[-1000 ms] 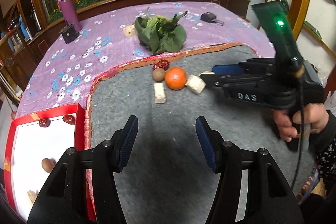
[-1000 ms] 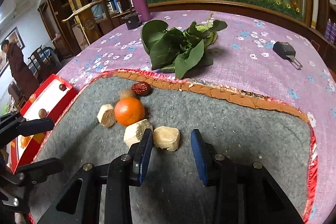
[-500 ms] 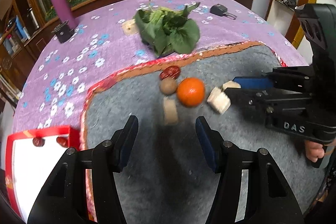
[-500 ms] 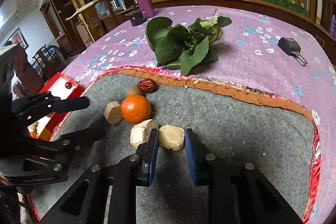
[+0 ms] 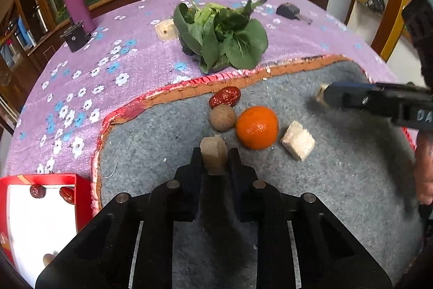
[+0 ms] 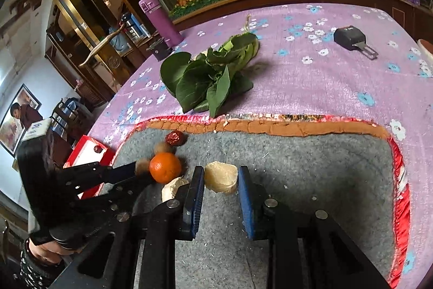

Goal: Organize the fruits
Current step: 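Carry both tan pieces over the white tray and open both tools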

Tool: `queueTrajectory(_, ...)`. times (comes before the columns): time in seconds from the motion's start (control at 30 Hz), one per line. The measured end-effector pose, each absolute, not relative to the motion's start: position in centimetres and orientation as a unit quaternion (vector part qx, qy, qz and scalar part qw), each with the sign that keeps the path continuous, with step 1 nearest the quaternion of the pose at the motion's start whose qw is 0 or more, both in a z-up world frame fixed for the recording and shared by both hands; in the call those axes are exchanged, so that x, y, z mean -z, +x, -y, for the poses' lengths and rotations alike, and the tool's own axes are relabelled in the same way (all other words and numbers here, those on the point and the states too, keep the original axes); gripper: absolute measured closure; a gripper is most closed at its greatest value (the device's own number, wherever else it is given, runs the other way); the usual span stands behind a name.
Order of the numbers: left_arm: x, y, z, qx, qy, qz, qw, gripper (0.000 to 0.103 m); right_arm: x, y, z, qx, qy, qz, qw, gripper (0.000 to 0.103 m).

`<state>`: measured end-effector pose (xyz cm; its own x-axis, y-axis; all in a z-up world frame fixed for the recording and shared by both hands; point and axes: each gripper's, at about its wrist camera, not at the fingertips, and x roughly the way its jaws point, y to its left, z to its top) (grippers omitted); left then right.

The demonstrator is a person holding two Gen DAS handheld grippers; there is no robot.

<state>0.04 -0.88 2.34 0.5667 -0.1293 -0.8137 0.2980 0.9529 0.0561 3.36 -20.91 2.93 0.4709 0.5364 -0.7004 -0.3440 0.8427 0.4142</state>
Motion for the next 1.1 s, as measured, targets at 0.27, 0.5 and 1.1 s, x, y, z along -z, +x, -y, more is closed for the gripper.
queueTrajectory(0.27, -3.5, -2.5, 0.8, 0.111, 0.083, -0.424, 0.895, 0.089, -3.0, 3.1, 21.1, -0.267, 0.123, -0.434, 0.852, 0.078)
queueTrajectory(0.5, -5.3, -5.5, 0.0, 0.086, 0.077, -0.395, 0.912, 0.089, -3.4, 2.3, 20.3, -0.295, 0.136, -0.415, 0.850, 0.078)
queueTrajectory(1.1, -8.0, -8.9, -2.7, 0.020, 0.078, -0.349, 0.934, 0.089, -3.3, 1.7, 19.5, -0.300, 0.135, -0.402, 0.855, 0.078)
